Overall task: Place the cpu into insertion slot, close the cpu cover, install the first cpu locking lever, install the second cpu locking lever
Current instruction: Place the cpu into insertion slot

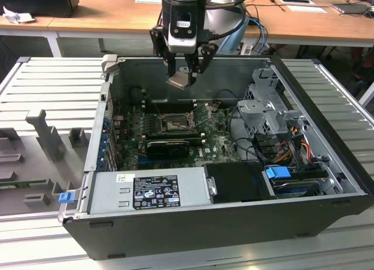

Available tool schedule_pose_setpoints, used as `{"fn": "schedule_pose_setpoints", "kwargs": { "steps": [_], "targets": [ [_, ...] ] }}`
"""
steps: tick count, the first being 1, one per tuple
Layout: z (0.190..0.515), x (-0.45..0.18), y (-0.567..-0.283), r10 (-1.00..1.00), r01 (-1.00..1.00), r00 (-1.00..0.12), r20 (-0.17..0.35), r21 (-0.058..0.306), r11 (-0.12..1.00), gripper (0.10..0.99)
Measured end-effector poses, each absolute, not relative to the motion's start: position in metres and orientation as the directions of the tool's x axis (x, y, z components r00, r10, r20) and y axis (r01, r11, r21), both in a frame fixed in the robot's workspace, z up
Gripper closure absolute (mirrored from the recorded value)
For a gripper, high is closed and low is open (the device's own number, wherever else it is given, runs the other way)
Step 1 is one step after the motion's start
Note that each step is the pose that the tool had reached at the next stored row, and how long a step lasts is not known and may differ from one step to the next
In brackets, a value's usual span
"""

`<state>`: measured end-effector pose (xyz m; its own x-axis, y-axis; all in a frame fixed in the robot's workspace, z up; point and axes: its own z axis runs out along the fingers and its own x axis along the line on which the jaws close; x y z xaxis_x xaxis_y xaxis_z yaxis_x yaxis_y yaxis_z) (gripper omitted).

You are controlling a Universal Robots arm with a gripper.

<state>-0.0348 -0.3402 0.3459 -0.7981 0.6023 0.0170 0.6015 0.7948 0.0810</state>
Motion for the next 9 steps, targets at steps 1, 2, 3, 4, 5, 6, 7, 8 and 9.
{"fn": "schedule_pose_setpoints", "kwargs": {
  "steps": [1, 2, 3, 4, 5, 6, 7, 8, 9],
  "targets": [
    [0.3455, -0.0348, -0.3402, 0.602, 0.601, -0.798, 0.017, 0.081, 0.795, 0.553],
    [0.3451, -0.0348, -0.3402, 0.602, 0.601, -0.798, 0.017, 0.081, 0.795, 0.553],
    [0.3447, -0.0348, -0.3402, 0.602, 0.601, -0.798, 0.017, 0.081, 0.795, 0.553],
    [0.3442, -0.0348, -0.3402, 0.602, 0.601, -0.798, 0.017, 0.081, 0.795, 0.553],
    [0.3429, -0.0348, -0.3403, 0.602, 0.601, -0.798, 0.017, 0.081, 0.795, 0.553],
    [0.3419, -0.0348, -0.3402, 0.602, 0.601, -0.798, 0.017, 0.081, 0.795, 0.553],
    [0.3414, -0.0348, -0.3403, 0.605, 0.604, -0.796, 0.017, 0.081, 0.793, 0.553],
    [0.3409, -0.0346, -0.3402, 0.615, 0.614, -0.788, 0.017, 0.081, 0.785, 0.553],
    [0.3407, -0.0347, -0.3403, 0.629, 0.628, -0.777, 0.017, 0.081, 0.774, 0.553]
  ]
}}
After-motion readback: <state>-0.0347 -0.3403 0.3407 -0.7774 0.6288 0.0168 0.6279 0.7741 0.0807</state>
